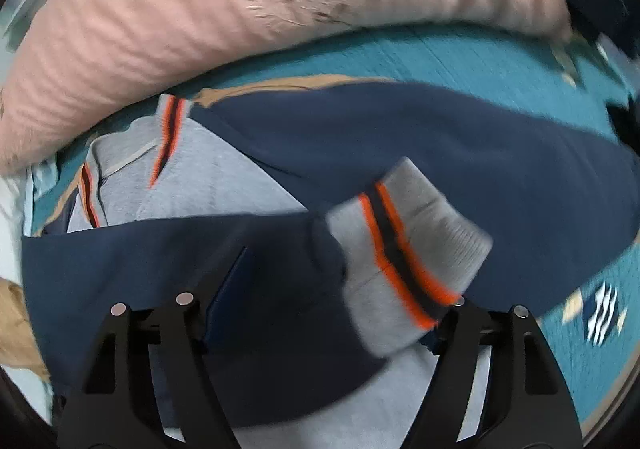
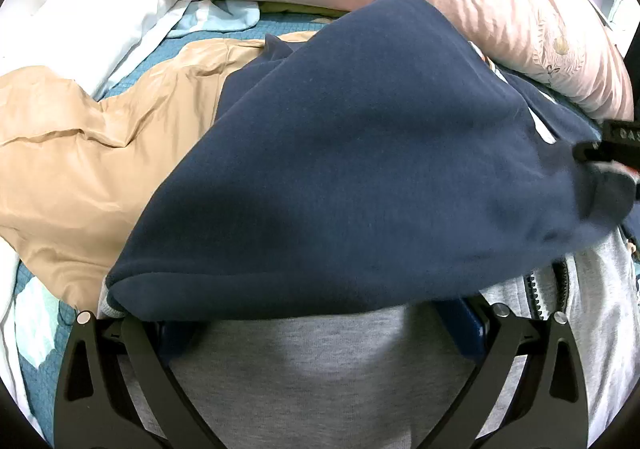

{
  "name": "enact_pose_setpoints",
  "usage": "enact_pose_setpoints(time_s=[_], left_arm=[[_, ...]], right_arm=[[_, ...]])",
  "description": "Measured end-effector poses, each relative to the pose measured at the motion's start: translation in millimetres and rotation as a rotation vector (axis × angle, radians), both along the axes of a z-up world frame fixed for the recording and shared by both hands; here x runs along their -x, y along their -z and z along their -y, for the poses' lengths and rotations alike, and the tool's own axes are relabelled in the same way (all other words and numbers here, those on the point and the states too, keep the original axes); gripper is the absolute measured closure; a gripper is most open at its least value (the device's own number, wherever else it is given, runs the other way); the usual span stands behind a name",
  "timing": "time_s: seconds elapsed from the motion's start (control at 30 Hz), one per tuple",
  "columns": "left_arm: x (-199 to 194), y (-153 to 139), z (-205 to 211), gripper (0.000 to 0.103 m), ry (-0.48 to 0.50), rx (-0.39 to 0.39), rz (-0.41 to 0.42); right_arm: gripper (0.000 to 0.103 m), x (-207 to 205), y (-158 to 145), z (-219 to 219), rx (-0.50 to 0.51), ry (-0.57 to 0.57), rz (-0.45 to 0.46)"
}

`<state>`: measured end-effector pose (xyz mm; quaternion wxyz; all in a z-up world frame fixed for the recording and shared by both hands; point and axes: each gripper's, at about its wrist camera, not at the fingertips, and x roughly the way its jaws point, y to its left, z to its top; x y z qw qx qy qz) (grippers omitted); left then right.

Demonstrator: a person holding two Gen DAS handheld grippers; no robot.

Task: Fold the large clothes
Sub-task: 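Lift the sleeve with the left tool and lay it across the jacket body, then open the left tool to release the sleeve on the jacket front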

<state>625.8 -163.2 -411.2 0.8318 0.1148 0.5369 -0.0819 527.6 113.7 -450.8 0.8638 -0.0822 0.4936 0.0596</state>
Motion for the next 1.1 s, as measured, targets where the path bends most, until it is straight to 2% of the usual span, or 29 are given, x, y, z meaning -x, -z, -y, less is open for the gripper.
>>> enact_pose_setpoints(time_s=[0.07, 0.2, 0.3, 0.37, 0.47, 0.57, 0.73, 0.83, 0.87, 0.93, 1.0, 1.07, 1.1], left_arm=[[12.9, -15.4, 8.5, 0.013, 0.029, -0.023, 0.056], [33.3, -54.7, 16.7, 0.013, 0.079, -0.001, 0.114], [41.4, -89.7, 6.5, 0.013, 0.090, 0.065, 0.101], [46.3, -116.4, -6.9, 0.013, 0.061, 0.101, 0.128], [49.1, -157.7, -38.9, 0.012, 0.046, 0.174, 0.142], [45.3, -200.5, -91.3, 0.012, 0.002, 0.201, 0.221], [22.3, -240.5, -196.5, 0.012, -0.079, 0.160, 0.328], [8.3, -237.2, -255.1, 0.012, -0.145, 0.101, 0.364], [3.7, -231.3, -270.7, 0.012, -0.156, 0.114, 0.358], [-4.4, -206.8, -302.2, 0.011, -0.204, 0.133, 0.313], [-4.1, -183.2, -320.3, 0.012, -0.247, 0.117, 0.270], [7.4, -156.1, -329.1, 0.011, -0.263, 0.139, 0.251], [9.0, -140.7, -326.3, 0.011, -0.243, 0.092, 0.251]], right_arm=[[0.007, 1.3, -2.0, -0.7, 0.008, -0.007, 0.000], [0.007, 1.5, -7.5, 0.6, 0.019, -0.043, -0.016], [0.007, 10.1, -18.5, 3.7, 0.032, -0.085, -0.028], [0.007, 21.4, -26.9, 8.6, 0.042, -0.107, -0.007], [0.007, 38.7, -33.0, 14.9, 0.069, -0.141, -0.024], [0.007, 56.1, -43.6, 27.4, 0.088, -0.161, -0.012], [0.007, 80.4, -57.2, 68.9, 0.106, -0.182, 0.054], [0.007, 83.6, -71.2, 97.0, 0.041, -0.142, 0.139], [0.007, 78.3, -73.5, 105.2, 0.011, -0.118, 0.141], [0.007, 65.0, -74.7, 118.4, -0.007, -0.068, 0.142], [0.007, 50.2, -75.8, 132.3, -0.033, -0.045, 0.139], [0.007, 27.5, -80.2, 156.9, -0.012, 0.043, 0.160], [0.007, 19.8, -83.4, 166.7, -0.009, 0.069, 0.174]])
